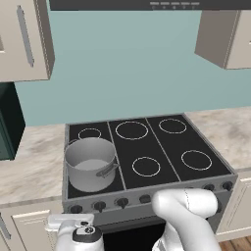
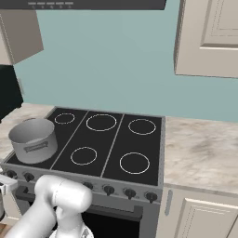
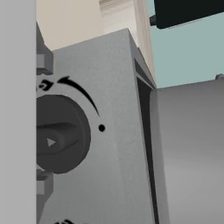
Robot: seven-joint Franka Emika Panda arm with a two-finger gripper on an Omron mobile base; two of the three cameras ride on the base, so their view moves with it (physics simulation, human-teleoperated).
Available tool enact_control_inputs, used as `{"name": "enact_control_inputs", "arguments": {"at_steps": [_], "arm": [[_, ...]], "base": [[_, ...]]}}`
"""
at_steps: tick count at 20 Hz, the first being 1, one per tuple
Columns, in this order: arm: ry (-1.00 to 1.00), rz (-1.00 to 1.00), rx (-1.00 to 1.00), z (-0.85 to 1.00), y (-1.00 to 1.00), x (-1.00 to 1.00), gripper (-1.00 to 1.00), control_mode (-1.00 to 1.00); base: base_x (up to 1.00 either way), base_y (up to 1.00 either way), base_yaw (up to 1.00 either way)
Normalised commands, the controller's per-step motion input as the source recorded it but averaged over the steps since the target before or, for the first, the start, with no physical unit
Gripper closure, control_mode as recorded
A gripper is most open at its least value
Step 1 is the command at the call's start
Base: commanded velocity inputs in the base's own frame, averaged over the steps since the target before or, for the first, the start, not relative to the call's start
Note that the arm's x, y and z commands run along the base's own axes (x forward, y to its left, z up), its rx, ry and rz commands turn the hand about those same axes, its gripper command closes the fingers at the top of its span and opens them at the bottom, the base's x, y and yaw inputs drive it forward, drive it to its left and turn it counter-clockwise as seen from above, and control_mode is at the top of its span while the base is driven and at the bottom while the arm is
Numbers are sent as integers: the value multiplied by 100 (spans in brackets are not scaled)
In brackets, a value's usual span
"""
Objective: Turn on the front left burner of the stove.
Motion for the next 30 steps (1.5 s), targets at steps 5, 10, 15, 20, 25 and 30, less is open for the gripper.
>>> {"name": "enact_control_inputs", "arguments": {"at_steps": [5,10,15,20,25,30], "arm": [[7,0,0,-8,1,8,100,-100],[0,0,0,0,0,0,100,-100],[3,0,-7,0,7,0,100,-100],[17,0,-32,0,14,0,100,-100],[29,0,-58,-11,13,4,100,-100],[25,0,-63,-34,0,0,100,-100]], "base": [[0,0,0],[0,0,0],[0,0,0],[0,0,0],[0,0,0],[0,0,0]]}}
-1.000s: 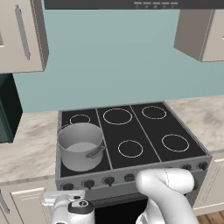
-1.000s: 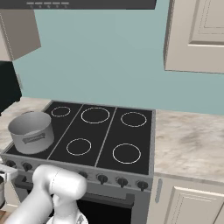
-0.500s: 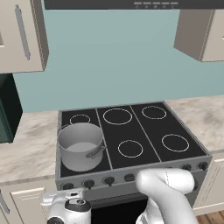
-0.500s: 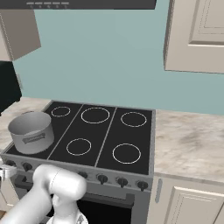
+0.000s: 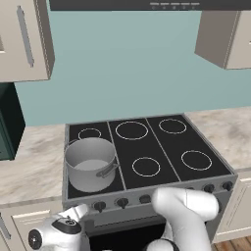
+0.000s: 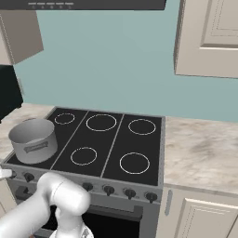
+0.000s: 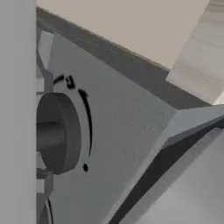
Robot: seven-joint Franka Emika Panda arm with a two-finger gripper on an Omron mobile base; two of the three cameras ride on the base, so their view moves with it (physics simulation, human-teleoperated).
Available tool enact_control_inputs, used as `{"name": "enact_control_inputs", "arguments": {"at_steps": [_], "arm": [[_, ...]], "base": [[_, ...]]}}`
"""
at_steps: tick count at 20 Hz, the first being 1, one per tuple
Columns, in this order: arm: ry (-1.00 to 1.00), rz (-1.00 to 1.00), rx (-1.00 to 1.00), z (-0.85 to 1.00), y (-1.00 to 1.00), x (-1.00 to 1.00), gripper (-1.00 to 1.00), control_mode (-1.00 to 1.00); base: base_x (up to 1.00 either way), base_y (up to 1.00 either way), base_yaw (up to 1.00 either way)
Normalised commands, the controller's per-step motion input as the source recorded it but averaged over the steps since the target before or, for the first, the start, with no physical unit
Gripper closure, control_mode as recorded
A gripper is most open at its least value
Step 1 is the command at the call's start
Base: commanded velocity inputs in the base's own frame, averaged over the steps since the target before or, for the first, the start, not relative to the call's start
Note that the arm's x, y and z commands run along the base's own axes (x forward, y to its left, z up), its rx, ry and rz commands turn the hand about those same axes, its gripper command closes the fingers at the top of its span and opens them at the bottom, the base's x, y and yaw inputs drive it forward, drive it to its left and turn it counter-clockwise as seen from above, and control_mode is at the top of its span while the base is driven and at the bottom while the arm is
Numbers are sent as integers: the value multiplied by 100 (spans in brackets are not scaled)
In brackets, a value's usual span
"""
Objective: Turn on the front left burner of the stove.
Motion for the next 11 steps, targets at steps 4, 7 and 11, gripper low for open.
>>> {"name": "enact_control_inputs", "arguments": {"at_steps": [4,7,11], "arm": [[7,0,-53,-47,0,1,100,-100],[0,0,-43,-56,0,8,100,-100],[0,2,-34,-52,-2,5,100,-100]], "base": [[0,0,0],[0,0,0],[0,0,0]]}}
